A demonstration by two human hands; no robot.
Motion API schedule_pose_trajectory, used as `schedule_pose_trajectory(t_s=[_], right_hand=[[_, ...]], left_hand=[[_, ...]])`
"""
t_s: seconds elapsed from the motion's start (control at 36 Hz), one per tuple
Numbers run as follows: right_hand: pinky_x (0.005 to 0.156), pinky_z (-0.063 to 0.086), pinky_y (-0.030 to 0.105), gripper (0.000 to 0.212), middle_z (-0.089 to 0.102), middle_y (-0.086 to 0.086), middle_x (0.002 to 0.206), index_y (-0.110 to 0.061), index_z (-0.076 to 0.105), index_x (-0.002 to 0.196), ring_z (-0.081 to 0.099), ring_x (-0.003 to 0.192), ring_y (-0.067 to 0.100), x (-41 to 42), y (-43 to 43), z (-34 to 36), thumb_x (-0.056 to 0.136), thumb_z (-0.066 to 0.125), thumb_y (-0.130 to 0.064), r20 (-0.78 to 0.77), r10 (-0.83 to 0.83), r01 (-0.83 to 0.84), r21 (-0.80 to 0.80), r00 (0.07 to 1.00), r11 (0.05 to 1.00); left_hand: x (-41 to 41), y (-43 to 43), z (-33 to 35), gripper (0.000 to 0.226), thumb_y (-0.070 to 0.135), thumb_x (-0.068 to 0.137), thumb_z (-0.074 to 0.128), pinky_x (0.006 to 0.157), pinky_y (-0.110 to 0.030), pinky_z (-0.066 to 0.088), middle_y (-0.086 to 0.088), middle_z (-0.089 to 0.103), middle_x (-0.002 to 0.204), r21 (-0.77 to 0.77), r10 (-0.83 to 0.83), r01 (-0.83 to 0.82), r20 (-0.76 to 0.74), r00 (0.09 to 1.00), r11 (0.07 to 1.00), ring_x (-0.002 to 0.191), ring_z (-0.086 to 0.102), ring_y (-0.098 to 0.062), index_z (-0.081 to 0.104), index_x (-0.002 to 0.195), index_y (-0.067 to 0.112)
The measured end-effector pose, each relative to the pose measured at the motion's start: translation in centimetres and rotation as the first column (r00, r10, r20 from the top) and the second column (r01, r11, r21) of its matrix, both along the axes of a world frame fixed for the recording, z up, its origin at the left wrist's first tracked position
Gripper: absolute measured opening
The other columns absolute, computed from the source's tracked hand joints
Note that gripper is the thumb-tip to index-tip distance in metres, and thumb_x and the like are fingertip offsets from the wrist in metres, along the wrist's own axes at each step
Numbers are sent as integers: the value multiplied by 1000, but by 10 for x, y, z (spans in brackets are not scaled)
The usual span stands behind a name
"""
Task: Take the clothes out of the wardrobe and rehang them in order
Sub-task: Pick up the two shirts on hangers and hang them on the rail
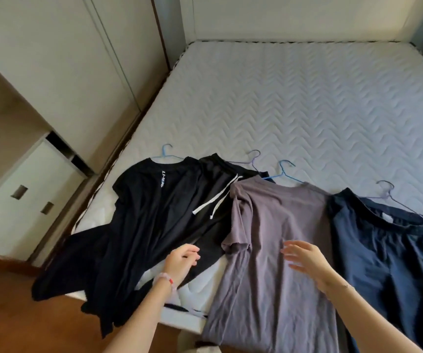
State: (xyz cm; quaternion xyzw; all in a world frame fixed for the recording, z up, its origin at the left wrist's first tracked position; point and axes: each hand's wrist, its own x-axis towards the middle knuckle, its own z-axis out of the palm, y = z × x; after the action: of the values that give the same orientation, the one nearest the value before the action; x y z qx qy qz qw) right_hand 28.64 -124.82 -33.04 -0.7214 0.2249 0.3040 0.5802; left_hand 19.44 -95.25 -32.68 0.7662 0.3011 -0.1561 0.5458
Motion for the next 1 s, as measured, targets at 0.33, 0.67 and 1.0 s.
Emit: schedule_pose_trajectory(t_s=[0.33,0.67,1.0], right_hand=[[63,44,27,23,62,16,97,-5,61,110,56,82,22,124,119,-35,90,49,-3,-52,-187,187,-9,981,982],[58,40,25,27,57,11,87,-4,57,116,50,75,22,223,136,-102,91,48,-1,-12,-299,296,-108,954,949],[93,44,42,31,62,4,99,-13,59,106,58,99,26,304,116,-200,76,54,-20,87,-140,164,-411,986,897]], left_hand=[[153,148,-30,21,14,89,52,96,-35,47,0,69,100,-9,-113,113,-82,990,994,95,64,-14,65,105,18],[235,146,-112,21,19,93,48,82,-19,41,11,60,106,138,-314,328,-110,943,935,104,56,-6,63,105,28],[273,126,-205,58,27,96,41,121,-33,10,5,14,158,536,-691,695,-258,675,480,147,8,-12,17,149,21]])
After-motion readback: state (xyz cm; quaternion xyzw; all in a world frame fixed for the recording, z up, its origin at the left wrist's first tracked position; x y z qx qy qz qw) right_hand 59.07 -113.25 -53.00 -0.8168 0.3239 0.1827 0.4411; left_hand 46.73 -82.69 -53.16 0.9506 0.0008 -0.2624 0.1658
